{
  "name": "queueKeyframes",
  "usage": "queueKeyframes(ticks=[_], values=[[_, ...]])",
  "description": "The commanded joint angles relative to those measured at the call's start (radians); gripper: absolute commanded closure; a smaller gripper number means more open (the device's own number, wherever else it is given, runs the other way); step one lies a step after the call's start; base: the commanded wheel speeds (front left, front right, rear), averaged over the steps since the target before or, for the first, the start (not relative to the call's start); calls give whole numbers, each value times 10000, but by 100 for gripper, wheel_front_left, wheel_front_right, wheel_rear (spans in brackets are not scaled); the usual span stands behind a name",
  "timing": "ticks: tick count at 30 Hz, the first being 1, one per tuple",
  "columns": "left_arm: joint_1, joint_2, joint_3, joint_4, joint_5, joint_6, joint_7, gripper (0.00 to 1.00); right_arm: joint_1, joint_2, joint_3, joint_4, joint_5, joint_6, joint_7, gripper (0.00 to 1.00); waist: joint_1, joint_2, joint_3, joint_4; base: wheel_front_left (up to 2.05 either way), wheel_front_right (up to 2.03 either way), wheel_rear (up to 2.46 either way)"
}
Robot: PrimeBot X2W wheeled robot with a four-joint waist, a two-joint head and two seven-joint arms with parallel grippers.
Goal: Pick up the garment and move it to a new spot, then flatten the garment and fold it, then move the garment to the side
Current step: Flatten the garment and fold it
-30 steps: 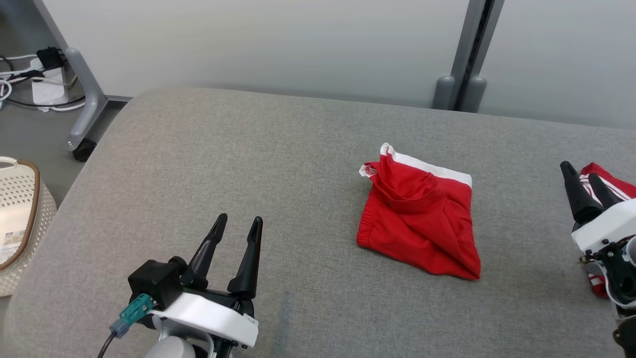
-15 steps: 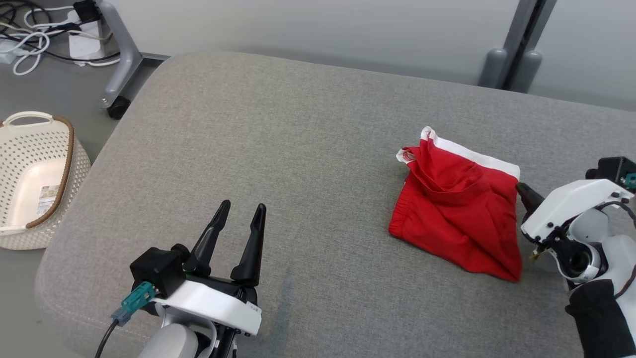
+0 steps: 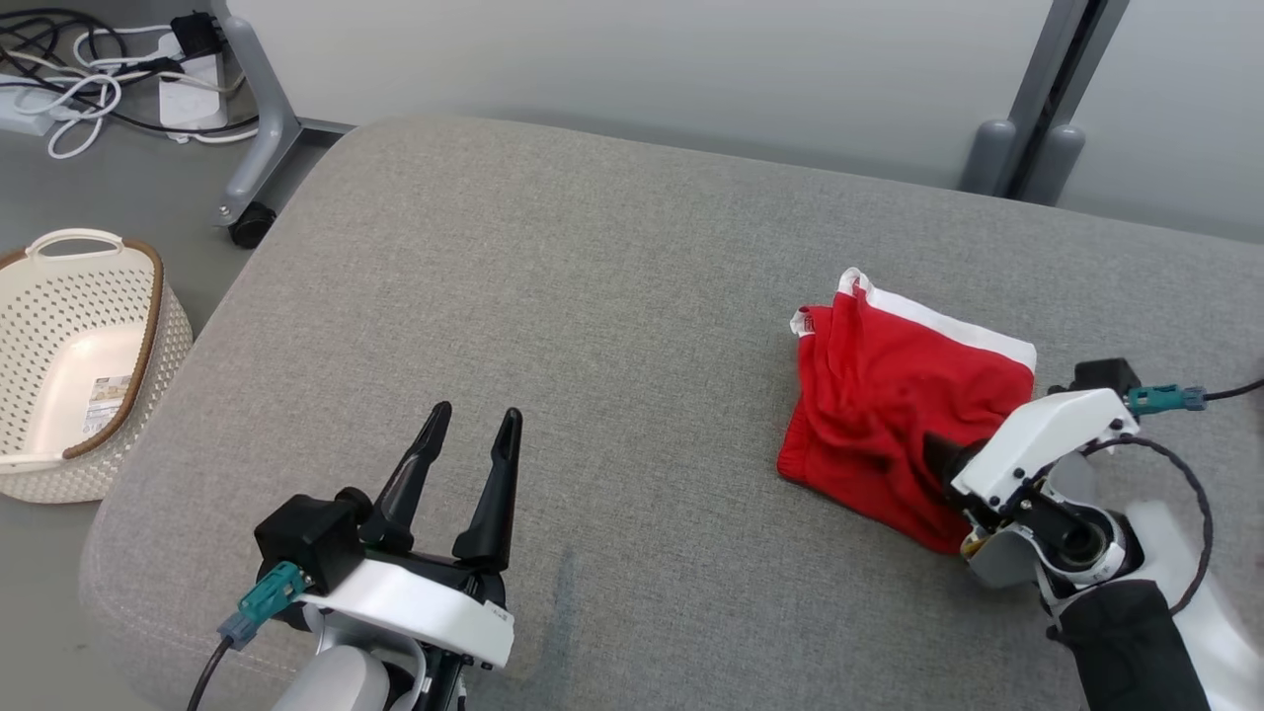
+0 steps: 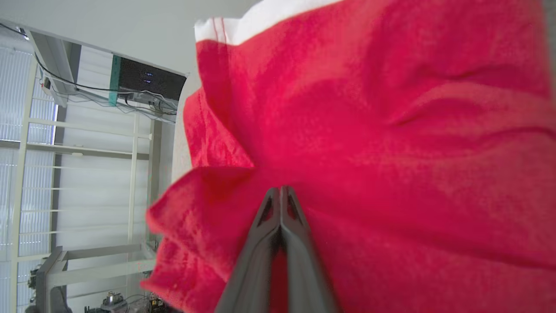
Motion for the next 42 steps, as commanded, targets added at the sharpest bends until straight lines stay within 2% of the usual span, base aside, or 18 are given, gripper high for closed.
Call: queueKeyframes(ticks=[1, 6, 9, 12, 18, 19, 20, 21, 22, 29, 35, 42], values=[[83, 64, 30, 15, 46, 38, -8, 0, 239, 2, 218, -253, 212, 11, 191, 100, 0, 0, -93, -91, 0, 0, 0], [150, 114, -15, 60, 8, 60, 22, 0, 1139, 4, 1995, -1641, 1438, 11, 1183, 100, 0, 0, -310, -308, 0, 0, 0], [197, 139, -1, 57, -25, 89, 36, 0, 1697, -36, 2738, -2771, 2280, 11, 1136, 100, 0, 0, -438, -471, 0, 0, 0], [272, 170, 37, 6, -35, 144, 36, 0, 2040, -24, 2924, -3625, 2340, 11, 684, 100, 0, 0, -570, -668, 0, 0, 0], [417, 241, 98, -125, -71, 244, 37, 0, 2579, -268, 2597, -5339, 2007, 11, 39, 98, 0, 0, -853, -1090, 0, 0, 0], [446, 260, 119, -163, -70, 260, 35, 0, 2684, -357, 2530, -5685, 1897, 11, -46, 81, 0, 0, -897, -1175, 0, 0, 0], [500, 282, 135, -200, -65, 280, 33, 0, 2788, -467, 2426, -6013, 1793, 11, -139, 58, 0, 0, -938, -1267, 0, 0, 0], [556, 309, 146, -222, -64, 311, 31, 0, 2897, -563, 2307, -6301, 1714, 11, -207, 11, 0, 0, -980, -1357, 0, 0, 0], [601, 335, 162, -252, -64, 347, 29, 0, 3019, -647, 2200, -6610, 1619, 11, -254, 0, 0, 0, -1017, -1452, 0, 0, 0], [735, 542, 324, -589, 26, 519, 20, 0, 3841, -1237, 920, -8680, 607, 12, -739, 0, 0, 0, -1230, -2035, 0, 0, 0], [807, 789, 486, -930, 106, 708, 30, 0, 4850, -1719, -366, -10131, -1268, 14, -1355, 0, 0, 0, -1335, -2383, 0, 0, 0], [1051, 930, 807, -1252, 183, 989, 11, 0, 5760, -1639, -1144, -10870, -2948, 12, -2873, 0, 0, 0, -1298, -2698, 0, 0, 0]])
